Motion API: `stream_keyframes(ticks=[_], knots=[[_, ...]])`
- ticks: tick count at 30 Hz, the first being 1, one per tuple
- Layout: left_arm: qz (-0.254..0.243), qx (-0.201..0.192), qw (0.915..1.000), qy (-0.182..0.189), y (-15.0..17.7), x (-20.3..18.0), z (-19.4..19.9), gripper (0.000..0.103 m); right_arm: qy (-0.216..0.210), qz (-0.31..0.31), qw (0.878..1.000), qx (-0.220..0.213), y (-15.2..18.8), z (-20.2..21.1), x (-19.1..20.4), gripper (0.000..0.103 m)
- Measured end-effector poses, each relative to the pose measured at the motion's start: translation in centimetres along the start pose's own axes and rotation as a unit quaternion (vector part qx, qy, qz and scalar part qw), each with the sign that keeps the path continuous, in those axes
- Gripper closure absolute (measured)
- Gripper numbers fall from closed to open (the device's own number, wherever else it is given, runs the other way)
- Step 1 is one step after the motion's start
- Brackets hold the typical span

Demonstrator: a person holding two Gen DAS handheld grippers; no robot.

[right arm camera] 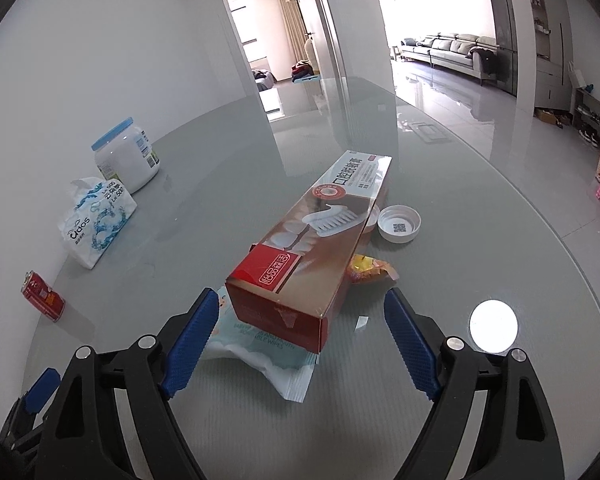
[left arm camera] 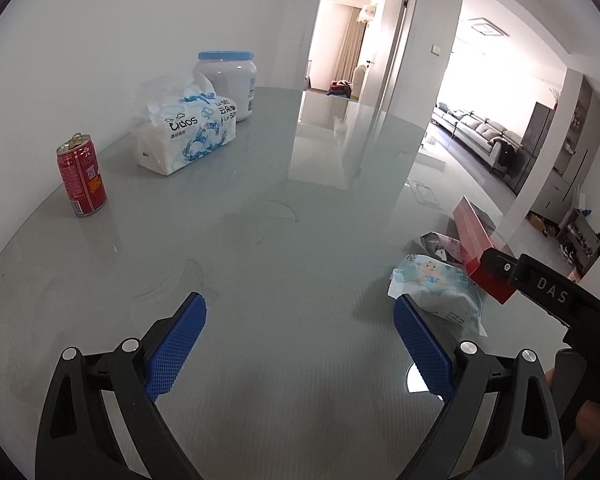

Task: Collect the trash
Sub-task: 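Grasp the red toothpaste box with the right gripper and lift it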

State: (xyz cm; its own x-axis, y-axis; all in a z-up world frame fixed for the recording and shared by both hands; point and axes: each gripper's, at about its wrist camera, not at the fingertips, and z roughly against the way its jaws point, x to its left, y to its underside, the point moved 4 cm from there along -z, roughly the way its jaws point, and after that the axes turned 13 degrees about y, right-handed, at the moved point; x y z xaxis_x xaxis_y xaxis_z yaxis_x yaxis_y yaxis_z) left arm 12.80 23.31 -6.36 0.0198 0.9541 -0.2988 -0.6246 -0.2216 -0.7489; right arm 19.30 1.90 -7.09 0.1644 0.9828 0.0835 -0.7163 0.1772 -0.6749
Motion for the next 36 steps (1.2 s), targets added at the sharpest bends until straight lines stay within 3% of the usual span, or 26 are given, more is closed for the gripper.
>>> stream_keyframes(ticks=[11,16,17,18,26,36], knots=[[0.005,0.001,1.0,0.006,0.0,0.2,0.1,0.01,0.054,-0.014,0.998,0.009,-0.8,-2.6,1.0,0.022],[0.005,0.0,1.0,0.005,0.1,0.2,0.0,0.01,0.054,-0.022,0.998,0.014,-0.9,-3.2,0.4,0.023],[0.005,0.0,1.0,0.005,0.1,0.2,0.0,0.01,0.049,-0.024,0.998,0.015,-0.9,-3.2,0.2,0.029],[0.004,0.001,1.0,0.005,0.1,0.2,0.0,0.01,0.043,-0.024,0.999,0.02,-0.9,-3.2,0.0,0.042],[-0.007,0.008,0.9999,0.005,0.3,-0.8,0.0,0.01,-0.016,-0.021,0.999,0.022,-0.1,-1.9,-3.1,0.046],[-0.013,0.029,0.9983,0.049,1.3,-6.0,-0.5,0.01,-0.077,-0.016,0.997,0.001,2.2,1.8,-8.8,0.047]])
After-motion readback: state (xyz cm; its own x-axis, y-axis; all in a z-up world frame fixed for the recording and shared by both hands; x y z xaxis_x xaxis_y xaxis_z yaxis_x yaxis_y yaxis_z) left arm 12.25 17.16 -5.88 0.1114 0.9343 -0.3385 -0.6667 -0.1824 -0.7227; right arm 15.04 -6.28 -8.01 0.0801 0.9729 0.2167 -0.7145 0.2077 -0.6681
